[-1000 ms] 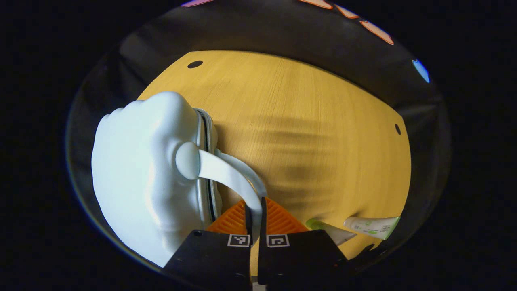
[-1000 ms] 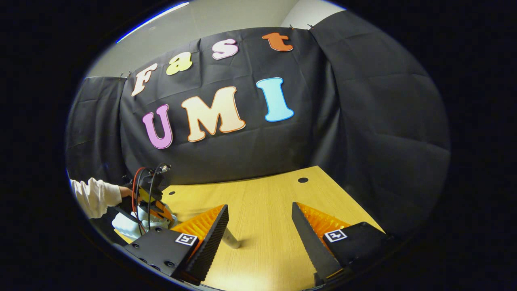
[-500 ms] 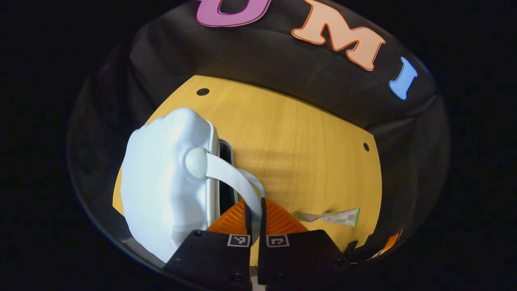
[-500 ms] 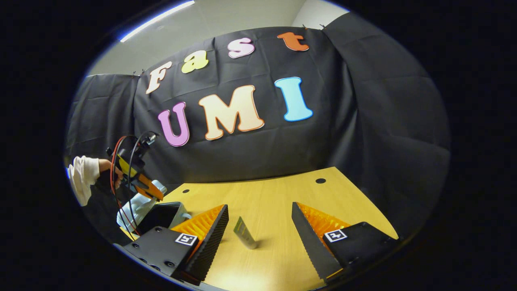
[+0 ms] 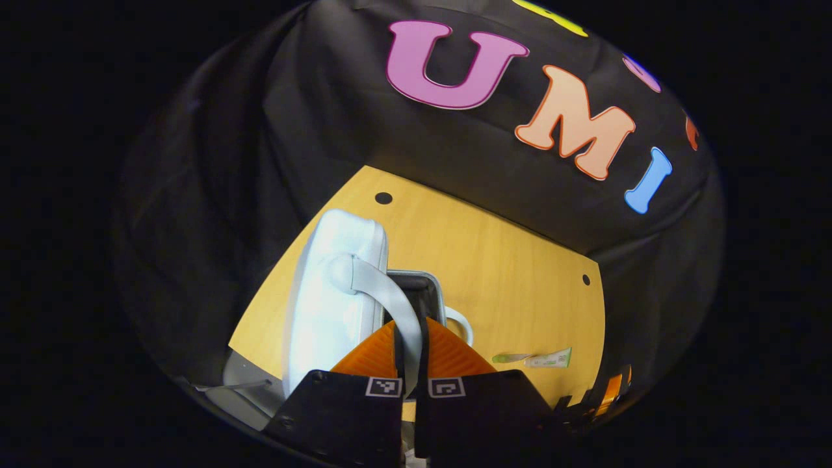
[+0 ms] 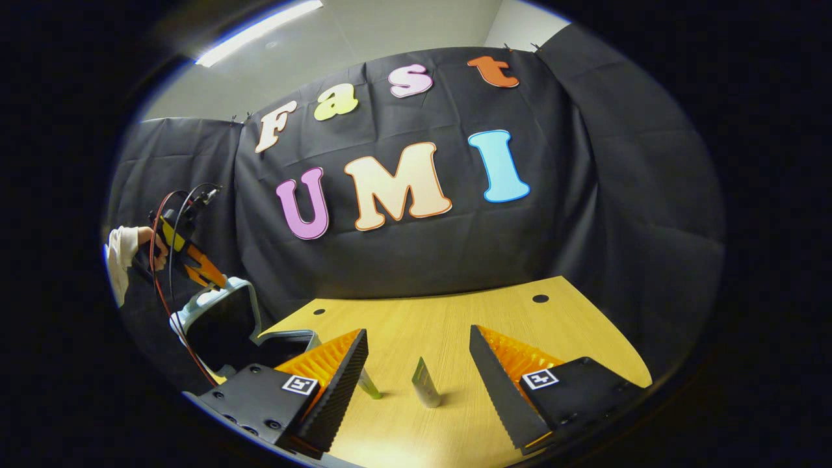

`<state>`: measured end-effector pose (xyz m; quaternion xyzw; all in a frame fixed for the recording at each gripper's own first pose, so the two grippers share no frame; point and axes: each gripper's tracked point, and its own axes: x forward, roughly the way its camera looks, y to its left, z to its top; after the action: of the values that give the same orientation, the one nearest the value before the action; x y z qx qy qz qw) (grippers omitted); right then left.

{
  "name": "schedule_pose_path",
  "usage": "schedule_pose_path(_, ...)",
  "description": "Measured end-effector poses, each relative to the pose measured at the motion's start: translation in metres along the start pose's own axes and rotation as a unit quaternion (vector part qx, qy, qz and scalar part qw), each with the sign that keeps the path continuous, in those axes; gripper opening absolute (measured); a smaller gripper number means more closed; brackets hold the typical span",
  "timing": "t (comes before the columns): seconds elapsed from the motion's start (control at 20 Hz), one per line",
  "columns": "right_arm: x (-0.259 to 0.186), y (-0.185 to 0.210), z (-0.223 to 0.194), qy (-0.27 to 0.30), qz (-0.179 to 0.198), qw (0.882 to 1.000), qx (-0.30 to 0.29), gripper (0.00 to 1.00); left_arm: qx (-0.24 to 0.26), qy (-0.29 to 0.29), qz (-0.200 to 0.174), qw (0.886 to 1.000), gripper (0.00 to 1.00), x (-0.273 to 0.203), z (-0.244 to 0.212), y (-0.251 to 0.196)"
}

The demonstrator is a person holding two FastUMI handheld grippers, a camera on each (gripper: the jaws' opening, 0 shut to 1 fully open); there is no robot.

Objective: First open the suitcase, pack the skin care products into it, and then close the suitcase.

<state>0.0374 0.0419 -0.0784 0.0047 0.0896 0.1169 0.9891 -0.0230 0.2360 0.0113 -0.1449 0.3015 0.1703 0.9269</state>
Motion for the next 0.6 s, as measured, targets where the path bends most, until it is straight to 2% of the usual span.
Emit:
schedule_pose_path(0.15, 0.004, 0.006, 0.001, -0.001, -0.004, 1.000, 0.004, 0.97, -0.005, -0.011, 0.018, 1.000, 0.00, -0.014, 0.009, 0.042)
schedule_pose_path(0.3, 0.011, 0.013, 0.002, -0.009, -0.012, 1.000, 0.006, 0.98, 0.003, -0.017, 0.057, 0.998, 0.00, -0.023, 0.018, 0.092)
schedule_pose_path(0.4, 0.016, 0.019, 0.001, -0.011, -0.015, 1.000, 0.006, 0.98, -0.001, -0.020, 0.062, 0.998, 0.01, -0.024, 0.021, 0.118)
schedule_pose_path(0.45, 0.019, 0.024, -0.001, -0.010, -0.014, 1.000, 0.008, 0.93, -0.005, -0.021, 0.059, 0.998, 0.01, -0.024, 0.023, 0.131)
schedule_pose_path(0.5, 0.022, 0.029, -0.004, -0.008, -0.014, 1.000, 0.010, 0.97, -0.013, -0.022, 0.060, 0.998, 0.01, -0.024, 0.024, 0.145)
schedule_pose_path(0.6, 0.026, 0.037, -0.007, -0.005, -0.013, 1.000, 0.014, 0.98, -0.025, -0.023, 0.076, 0.997, 0.00, -0.025, 0.023, 0.176)
